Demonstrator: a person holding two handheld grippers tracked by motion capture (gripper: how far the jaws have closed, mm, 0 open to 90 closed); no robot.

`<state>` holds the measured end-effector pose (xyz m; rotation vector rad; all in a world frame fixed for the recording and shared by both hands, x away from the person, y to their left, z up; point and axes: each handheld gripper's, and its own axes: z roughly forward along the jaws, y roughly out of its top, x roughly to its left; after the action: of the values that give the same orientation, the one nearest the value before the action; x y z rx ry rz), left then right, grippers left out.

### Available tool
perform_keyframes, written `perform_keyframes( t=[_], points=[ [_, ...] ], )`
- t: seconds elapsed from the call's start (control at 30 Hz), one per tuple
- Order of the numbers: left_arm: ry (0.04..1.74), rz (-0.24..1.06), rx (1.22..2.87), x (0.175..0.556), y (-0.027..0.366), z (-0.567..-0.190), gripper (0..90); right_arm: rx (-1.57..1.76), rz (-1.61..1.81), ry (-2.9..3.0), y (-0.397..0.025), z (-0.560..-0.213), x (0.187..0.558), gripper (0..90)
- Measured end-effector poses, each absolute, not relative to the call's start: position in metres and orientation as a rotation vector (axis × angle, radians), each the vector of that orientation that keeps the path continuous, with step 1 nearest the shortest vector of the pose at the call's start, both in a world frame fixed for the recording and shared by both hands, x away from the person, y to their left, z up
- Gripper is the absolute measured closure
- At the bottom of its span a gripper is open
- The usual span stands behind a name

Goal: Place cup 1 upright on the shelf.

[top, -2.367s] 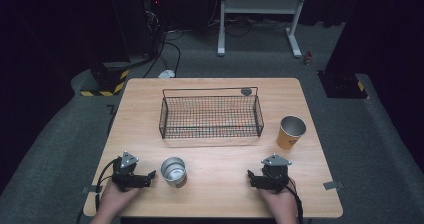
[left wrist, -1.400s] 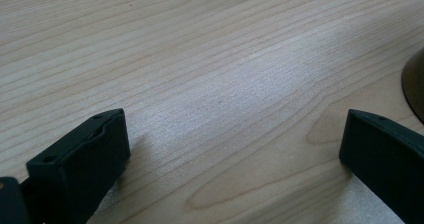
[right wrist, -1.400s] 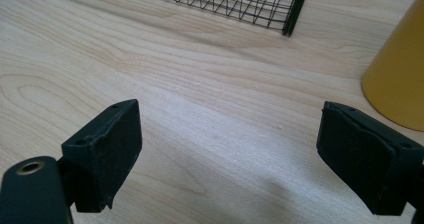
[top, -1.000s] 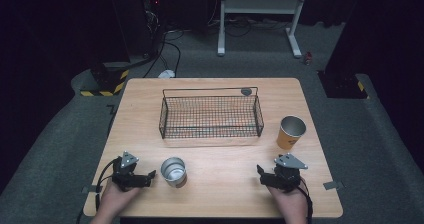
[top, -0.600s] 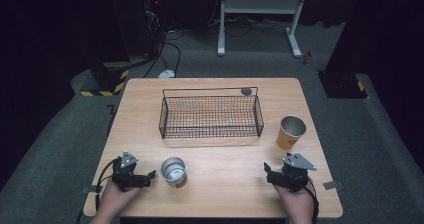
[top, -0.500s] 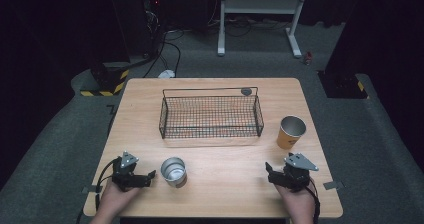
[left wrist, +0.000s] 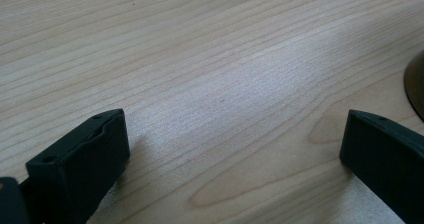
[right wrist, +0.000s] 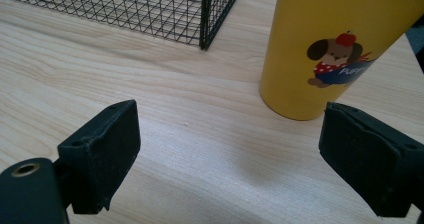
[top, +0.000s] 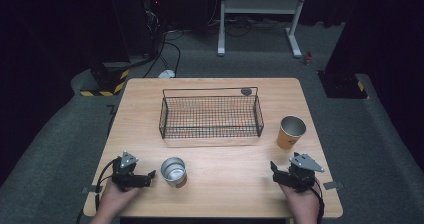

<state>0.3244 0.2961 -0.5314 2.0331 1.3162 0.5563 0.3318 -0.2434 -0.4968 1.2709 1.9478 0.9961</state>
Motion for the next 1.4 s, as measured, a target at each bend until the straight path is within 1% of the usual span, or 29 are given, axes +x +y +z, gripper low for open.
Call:
perform_keyframes(
  t=[0.43, 0.9, 1.1, 1.4],
  points=[
    [1.316, 0.554, 2.034, 0.324, 0.296, -0.531, 0.0, 1.271, 0.996, 1.907, -0.250, -0.489, 0.332, 9.4],
    [1.313, 0.555, 2.041, 0.325, 0.297, -0.531, 0.0, 1.288, 1.007, 1.893, -0.258, -0.491, 0.332, 9.5],
    [1.314, 0.552, 2.040, 0.325, 0.297, -0.531, 0.0, 1.300, 0.993, 1.875, -0.259, -0.488, 0.337, 9.5],
    [1.315, 0.552, 2.039, 0.325, 0.297, -0.531, 0.0, 1.350, 0.991, 1.866, -0.272, -0.483, 0.354, 9.5]
  ],
)
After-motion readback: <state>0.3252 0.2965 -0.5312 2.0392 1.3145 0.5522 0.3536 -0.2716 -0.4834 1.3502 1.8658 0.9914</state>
